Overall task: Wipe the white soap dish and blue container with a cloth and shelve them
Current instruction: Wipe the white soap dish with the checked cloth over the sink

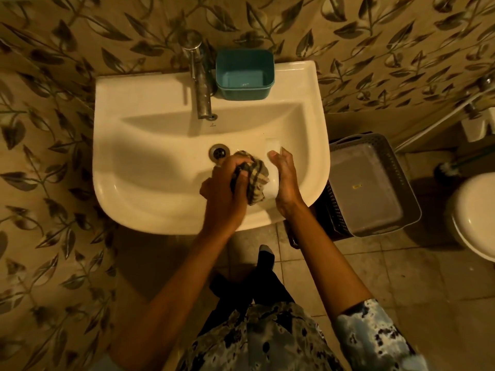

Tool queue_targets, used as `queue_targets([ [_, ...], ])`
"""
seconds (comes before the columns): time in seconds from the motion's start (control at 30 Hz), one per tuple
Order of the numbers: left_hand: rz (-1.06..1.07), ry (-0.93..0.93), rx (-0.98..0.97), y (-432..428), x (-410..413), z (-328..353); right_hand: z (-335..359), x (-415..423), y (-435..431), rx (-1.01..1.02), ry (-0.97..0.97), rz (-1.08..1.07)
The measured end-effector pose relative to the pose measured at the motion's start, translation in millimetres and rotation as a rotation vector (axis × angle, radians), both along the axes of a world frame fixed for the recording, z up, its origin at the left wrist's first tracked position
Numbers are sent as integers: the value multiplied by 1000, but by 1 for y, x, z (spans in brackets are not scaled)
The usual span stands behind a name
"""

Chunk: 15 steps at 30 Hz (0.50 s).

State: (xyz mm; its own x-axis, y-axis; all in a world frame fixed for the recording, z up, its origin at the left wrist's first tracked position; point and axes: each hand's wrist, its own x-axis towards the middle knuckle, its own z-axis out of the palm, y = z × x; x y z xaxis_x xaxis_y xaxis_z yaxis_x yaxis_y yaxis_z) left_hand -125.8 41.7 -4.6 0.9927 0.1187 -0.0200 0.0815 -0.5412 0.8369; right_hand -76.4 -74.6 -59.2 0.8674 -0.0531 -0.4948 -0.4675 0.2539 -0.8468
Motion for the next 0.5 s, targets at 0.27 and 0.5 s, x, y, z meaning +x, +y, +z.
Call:
queue_targets([
  [0.27, 150, 50, 0, -10, 27, -10, -1, -19, 13, -274, -135, 148],
  [0.5, 106, 119, -5, 1, 32, -12, 6, -17, 10, -462, -267, 110],
])
